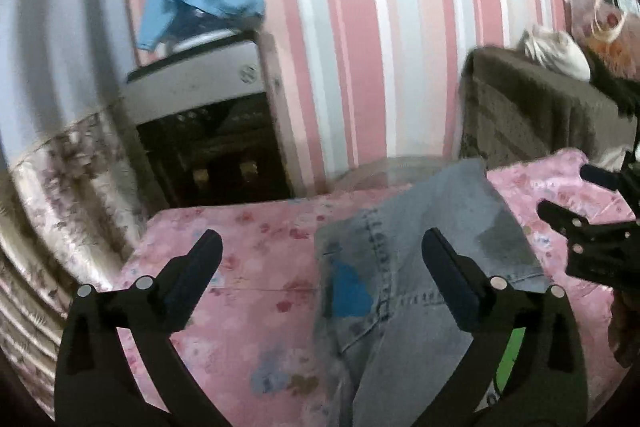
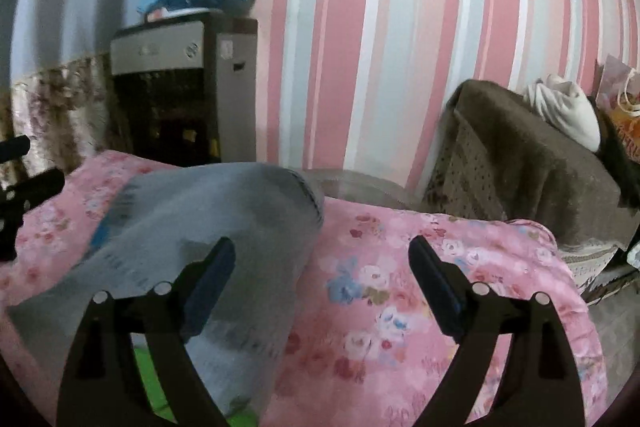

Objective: Fold large clothes

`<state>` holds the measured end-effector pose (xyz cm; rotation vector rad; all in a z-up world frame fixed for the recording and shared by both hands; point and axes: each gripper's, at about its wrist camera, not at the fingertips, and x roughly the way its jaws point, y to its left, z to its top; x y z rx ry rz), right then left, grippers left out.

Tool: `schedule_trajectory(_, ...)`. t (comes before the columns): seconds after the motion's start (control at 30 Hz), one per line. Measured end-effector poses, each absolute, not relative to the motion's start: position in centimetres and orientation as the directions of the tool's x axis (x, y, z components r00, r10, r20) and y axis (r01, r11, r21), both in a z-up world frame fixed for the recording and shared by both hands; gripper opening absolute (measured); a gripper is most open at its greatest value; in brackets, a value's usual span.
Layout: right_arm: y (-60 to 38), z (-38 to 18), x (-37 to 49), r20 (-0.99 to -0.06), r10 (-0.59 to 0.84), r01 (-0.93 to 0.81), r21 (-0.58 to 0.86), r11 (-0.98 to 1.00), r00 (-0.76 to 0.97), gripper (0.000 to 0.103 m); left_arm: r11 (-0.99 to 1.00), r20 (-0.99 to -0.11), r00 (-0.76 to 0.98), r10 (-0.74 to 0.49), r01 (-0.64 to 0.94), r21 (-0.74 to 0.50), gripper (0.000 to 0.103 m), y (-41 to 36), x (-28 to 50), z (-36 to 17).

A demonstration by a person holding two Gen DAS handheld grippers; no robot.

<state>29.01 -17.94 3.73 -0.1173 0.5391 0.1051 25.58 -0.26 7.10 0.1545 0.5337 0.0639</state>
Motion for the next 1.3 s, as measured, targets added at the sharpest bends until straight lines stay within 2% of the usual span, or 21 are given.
schedule_trajectory(0.13, -17.5, 1.2, 31.5, -0.564, 0.071, -0.137, -0.075, 0.988, 0.823, 0.089, 0.976, -0.573, 0.809, 0.133, -0.008, 0.216, 0.099, -0.6, 28.5, 3.5)
schedule_trajectory(0.23, -16.9, -0.8, 33.3, -0.628, 0.054, -0.129, -0.076, 0.989, 0.776, 0.089, 0.983, -0.627, 0.767, 0.135, -0.026, 0.179, 0.099, 0.5, 29.7, 0.2)
schedule_trajectory(0.27, -16.4, -1.9, 34.1, -0.661, 0.047, -0.139, -0.088, 0.986, 0.749, 0.089, 0.984, -0.629, 0.765, 0.139, -0.036, 0.174, 0.1, 0.9, 29.7, -0.8)
schedule_trajectory(0.37, -14.5, -3.8, 34.7, -0.675, 0.007, -0.164, -0.17, 0.972, 0.738, 0.092, 0.988, -0.624, 0.769, 0.139, -0.061, 0.145, 0.1, 1.7, 29.6, -2.0)
schedule_trajectory(0.47, -14.5, -3.9, 34.9, -0.68, 0.002, -0.153, -0.163, 0.975, 0.733, 0.095, 0.989, -0.617, 0.776, 0.133, -0.064, 0.134, 0.1, 2.4, 29.5, -2.6)
schedule_trajectory(0.6, -15.3, -1.6, 33.1, -0.647, 0.009, -0.13, -0.14, 0.982, 0.763, 0.096, 0.993, -0.628, 0.771, 0.102, -0.044, 0.107, 0.1, 2.9, 29.8, -2.5)
schedule_trajectory(0.7, -16.5, 0.9, 29.1, -0.574, 0.057, -0.135, -0.094, 0.986, 0.817, 0.096, 0.991, -0.613, 0.78, 0.124, -0.063, 0.121, 0.1, 2.9, 29.0, -1.8)
schedule_trajectory(0.87, -19.8, 1.5, 22.0, -0.499, 0.079, -0.128, -0.064, 0.99, 0.863, 0.097, 0.996, -0.568, 0.818, 0.093, -0.085, 0.041, 0.1, 3.6, 25.4, -0.3)
schedule_trajectory(1.03, -24.4, 0.0, 16.3, -0.533, 0.058, -0.081, -0.02, 0.997, 0.844, 0.097, 0.998, -0.533, 0.844, 0.059, -0.066, 0.006, 0.1, 2.7, 19.0, 0.1)
schedule_trajectory(1.3, -26.8, -0.4, 12.3, -0.515, 0.119, -0.081, 0.097, 0.992, 0.849, 0.097, 0.997, -0.496, 0.865, 0.07, -0.069, 0.021, 0.1, 1.4, 13.2, -1.0)
